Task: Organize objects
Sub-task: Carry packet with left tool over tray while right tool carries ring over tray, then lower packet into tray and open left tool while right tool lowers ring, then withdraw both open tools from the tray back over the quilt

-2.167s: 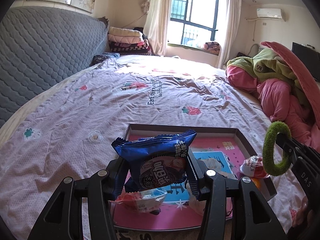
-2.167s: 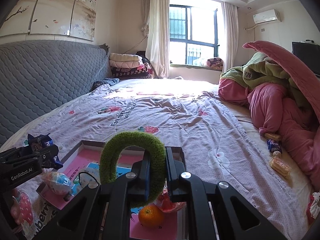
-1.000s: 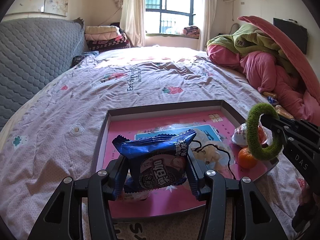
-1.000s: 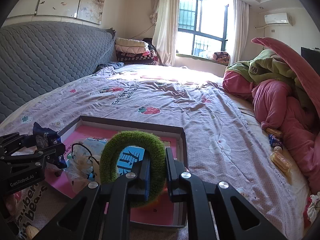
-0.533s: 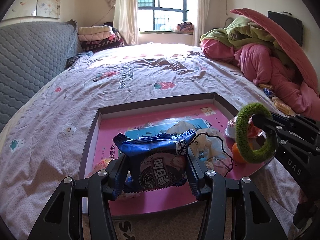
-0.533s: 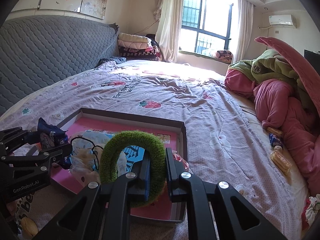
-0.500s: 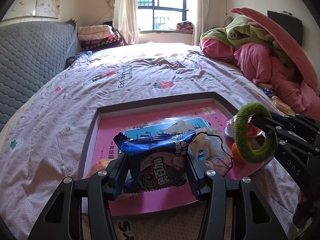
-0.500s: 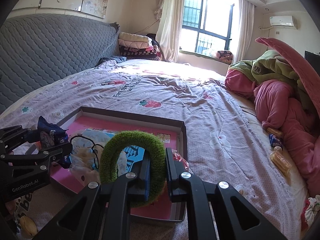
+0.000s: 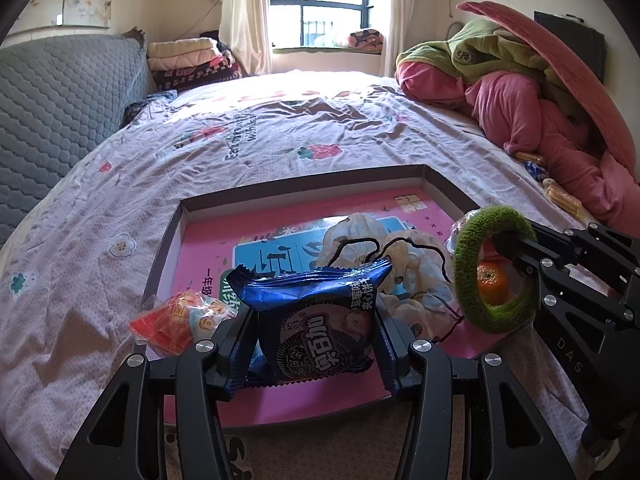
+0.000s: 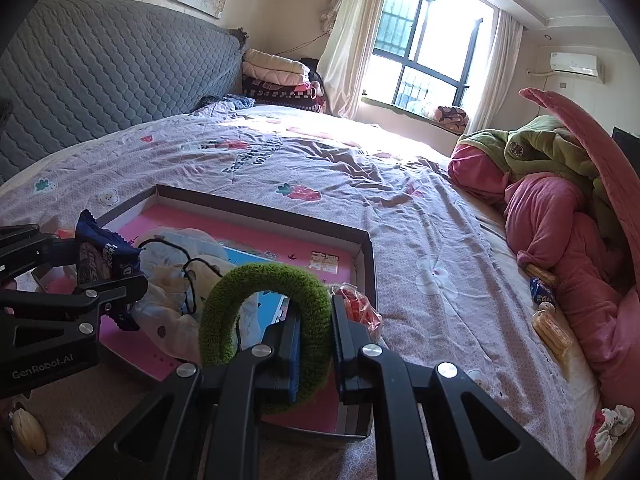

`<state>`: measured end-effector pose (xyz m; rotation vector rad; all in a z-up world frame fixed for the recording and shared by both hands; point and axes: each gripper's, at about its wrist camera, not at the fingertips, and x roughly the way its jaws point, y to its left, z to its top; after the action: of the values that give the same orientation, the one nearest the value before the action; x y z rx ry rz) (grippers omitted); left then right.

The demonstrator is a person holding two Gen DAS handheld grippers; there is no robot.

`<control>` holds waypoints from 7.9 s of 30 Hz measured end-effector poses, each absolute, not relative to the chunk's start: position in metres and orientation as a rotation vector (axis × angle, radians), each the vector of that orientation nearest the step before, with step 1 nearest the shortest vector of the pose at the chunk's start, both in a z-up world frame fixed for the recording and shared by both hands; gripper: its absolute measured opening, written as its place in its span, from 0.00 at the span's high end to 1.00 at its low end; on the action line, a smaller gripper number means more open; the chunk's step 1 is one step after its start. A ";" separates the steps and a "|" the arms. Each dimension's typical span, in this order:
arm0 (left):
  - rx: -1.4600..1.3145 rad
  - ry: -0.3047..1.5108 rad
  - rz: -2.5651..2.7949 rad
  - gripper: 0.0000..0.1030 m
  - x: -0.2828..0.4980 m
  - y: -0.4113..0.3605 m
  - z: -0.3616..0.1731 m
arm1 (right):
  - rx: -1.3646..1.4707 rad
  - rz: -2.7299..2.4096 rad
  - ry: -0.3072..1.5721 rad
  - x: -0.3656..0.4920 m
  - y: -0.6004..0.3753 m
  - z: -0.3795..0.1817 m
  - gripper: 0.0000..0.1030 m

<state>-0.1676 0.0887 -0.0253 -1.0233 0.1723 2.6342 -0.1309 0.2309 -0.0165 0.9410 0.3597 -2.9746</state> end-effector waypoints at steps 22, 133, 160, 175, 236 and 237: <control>-1.102 0.122 2.620 0.48 -0.177 0.081 -0.036 | 0.941 -2.960 0.412 -0.136 0.212 -0.031 0.87; -1.182 0.064 2.569 0.47 -0.182 0.080 -0.038 | 1.009 -2.985 0.167 -0.121 0.239 -0.012 0.50; -1.152 0.030 2.586 0.36 -0.180 0.078 -0.029 | 0.975 -2.994 0.077 -0.116 0.244 -0.002 0.46; -1.104 0.010 2.619 0.31 -0.172 0.074 -0.013 | 0.938 -2.990 0.060 -0.112 0.240 0.005 0.40; -0.941 0.022 2.730 0.24 -0.058 0.014 0.014 | 0.725 -2.801 0.090 -0.039 0.204 0.040 0.25; -0.946 0.031 2.725 0.24 -0.057 0.016 0.013 | 0.732 -2.778 0.090 -0.038 0.203 0.039 0.25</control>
<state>-0.0570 0.0156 0.0126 -0.9457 0.0311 2.7247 -0.0384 0.2028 0.0385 0.7319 0.0899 -2.7775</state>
